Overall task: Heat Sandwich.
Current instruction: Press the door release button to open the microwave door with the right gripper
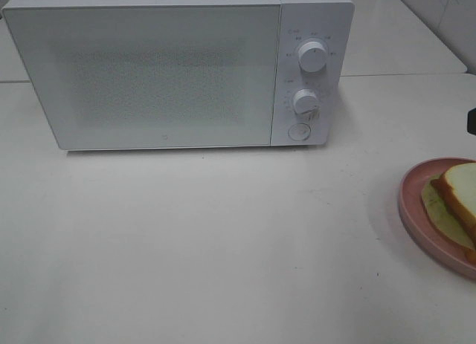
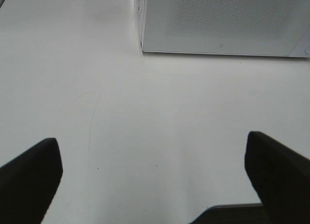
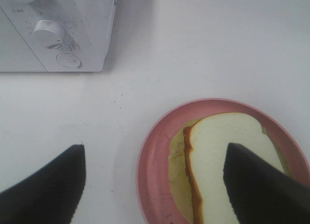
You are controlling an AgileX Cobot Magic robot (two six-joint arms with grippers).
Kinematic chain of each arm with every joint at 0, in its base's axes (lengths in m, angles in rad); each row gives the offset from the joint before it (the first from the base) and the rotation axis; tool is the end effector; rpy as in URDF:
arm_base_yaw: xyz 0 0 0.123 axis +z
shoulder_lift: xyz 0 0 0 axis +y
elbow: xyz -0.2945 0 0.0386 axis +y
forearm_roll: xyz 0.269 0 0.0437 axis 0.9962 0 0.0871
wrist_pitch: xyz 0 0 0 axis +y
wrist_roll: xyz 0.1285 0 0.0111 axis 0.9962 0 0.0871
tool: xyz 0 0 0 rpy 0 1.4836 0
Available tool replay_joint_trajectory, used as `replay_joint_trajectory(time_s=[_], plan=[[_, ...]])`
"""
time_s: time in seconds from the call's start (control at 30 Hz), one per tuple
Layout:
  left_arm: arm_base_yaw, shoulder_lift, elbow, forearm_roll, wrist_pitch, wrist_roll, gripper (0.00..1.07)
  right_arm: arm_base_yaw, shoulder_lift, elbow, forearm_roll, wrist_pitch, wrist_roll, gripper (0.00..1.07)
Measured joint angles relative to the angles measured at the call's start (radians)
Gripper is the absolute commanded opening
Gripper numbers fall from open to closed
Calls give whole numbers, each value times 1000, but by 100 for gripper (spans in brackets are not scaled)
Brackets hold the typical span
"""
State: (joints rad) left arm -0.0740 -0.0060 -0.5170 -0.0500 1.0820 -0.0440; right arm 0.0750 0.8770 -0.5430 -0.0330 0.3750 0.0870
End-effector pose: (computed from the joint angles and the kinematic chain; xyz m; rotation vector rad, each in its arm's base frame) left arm 0.0307 -0.0080 0.2734 0.0343 2.0439 -0.1335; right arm 0.2141 0.0145 0.2520 -0.0137 2.1930 0.0607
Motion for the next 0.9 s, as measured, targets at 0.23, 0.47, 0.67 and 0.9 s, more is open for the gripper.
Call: replay_joint_trajectory(time_s=[0.23,0.47,0.67,0.9], plan=[[0,0,0,0,0,0,97,0,175,0,1,-182,0,76],[0,0,0,0,0,0,97,0,340,0,1,-339,5,76],[0,0,0,0,0,0,97,0,421,0,1,-441,9,76],[0,0,0,0,0,0,97,39,508,0,51,-578,-18,76]])
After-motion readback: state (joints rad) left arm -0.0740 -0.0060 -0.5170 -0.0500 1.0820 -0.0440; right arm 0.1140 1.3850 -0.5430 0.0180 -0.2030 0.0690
